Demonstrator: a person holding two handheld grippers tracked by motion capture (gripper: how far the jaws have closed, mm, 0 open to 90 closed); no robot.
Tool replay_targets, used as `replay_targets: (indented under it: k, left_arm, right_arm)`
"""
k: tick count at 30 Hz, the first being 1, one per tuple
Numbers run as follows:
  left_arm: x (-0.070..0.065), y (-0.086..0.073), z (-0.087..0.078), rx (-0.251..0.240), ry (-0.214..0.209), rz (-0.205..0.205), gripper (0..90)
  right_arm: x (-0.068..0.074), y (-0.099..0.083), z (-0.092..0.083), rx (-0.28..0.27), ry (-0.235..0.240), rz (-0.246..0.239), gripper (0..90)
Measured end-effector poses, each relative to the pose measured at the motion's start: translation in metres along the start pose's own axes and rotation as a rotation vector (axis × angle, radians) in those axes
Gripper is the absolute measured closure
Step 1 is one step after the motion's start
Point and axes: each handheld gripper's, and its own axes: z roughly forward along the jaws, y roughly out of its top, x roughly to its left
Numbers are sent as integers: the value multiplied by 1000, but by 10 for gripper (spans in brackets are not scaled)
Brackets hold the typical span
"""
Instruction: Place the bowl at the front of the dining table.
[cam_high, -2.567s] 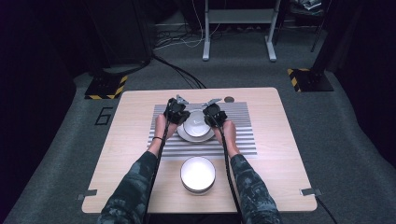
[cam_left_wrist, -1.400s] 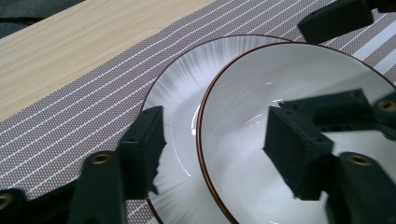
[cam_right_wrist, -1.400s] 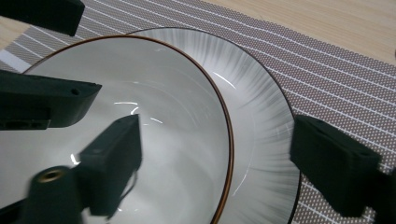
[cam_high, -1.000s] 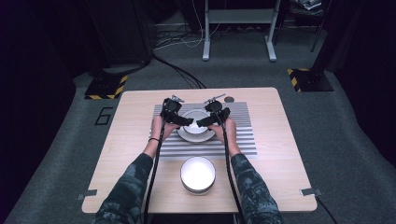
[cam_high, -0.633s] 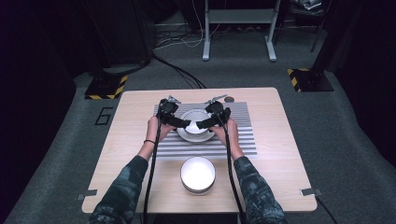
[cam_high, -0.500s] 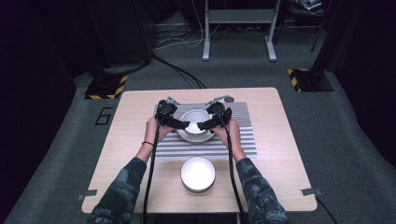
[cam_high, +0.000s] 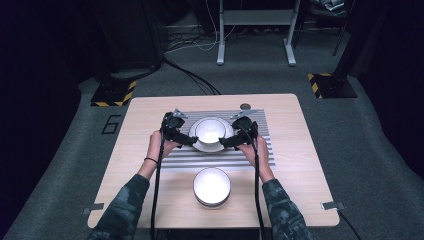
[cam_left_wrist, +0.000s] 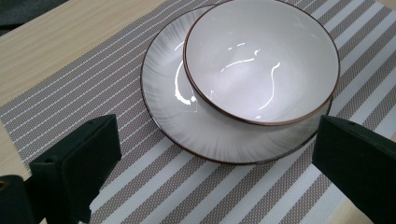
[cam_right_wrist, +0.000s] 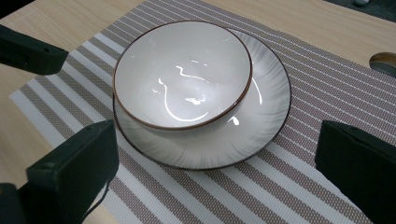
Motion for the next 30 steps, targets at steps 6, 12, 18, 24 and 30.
replay_targets:
  k: [6, 12, 18, 24, 30]
  left_arm:
    - [1, -7, -11, -18, 10, 5, 2]
    - [0, -18, -14, -11, 7, 12, 2]
    - [-3, -25, -18, -22, 2, 14, 2]
    - [-8, -38, -24, -23, -9, 20, 2]
    - [-9, -50, -32, -29, -2, 21, 2]
  right_arm:
    - [-2, -13, -18, -20, 4, -8, 0]
    - [0, -23, -32, -44, 1, -19, 0]
    - [4, -33, -40, -45, -9, -46, 0]
    - [7, -44, -50, -39, -14, -55, 0]
    - [8, -54, -58, -43, -26, -61, 0]
